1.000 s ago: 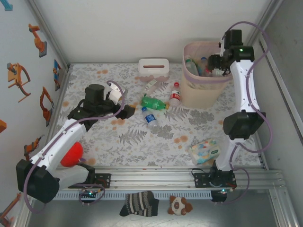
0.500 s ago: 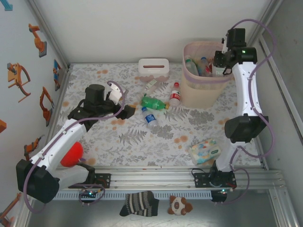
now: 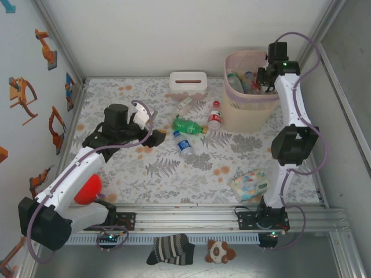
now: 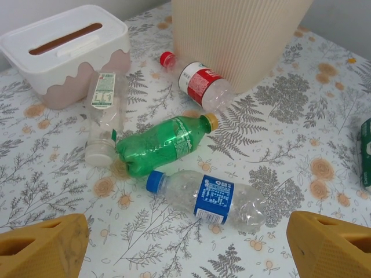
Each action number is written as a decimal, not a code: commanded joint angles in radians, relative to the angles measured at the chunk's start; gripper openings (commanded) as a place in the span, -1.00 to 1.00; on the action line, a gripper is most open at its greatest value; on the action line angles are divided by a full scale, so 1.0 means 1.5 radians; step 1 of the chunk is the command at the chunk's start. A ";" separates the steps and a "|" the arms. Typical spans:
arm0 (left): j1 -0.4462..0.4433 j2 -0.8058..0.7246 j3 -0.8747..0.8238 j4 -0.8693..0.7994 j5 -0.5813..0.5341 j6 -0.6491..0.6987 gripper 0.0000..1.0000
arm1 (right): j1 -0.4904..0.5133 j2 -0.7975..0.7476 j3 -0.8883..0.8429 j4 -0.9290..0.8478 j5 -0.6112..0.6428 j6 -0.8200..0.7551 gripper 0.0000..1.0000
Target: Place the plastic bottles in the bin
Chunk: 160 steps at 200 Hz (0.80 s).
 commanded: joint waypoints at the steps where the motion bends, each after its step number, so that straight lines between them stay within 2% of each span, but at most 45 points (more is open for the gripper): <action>1: -0.003 -0.016 0.021 -0.009 -0.004 0.021 0.77 | -0.009 0.025 -0.043 -0.027 -0.003 0.012 -0.51; 60: -0.003 -0.013 0.023 -0.014 -0.017 0.025 0.77 | -0.008 -0.072 0.005 -0.056 -0.022 0.028 -0.45; 112: -0.004 -0.004 0.024 -0.015 -0.033 0.026 0.77 | 0.007 -0.187 -0.028 -0.068 -0.062 0.054 -0.39; 160: -0.004 -0.002 0.022 -0.005 -0.059 0.018 0.76 | 0.087 -0.281 -0.093 -0.057 -0.081 0.092 -0.37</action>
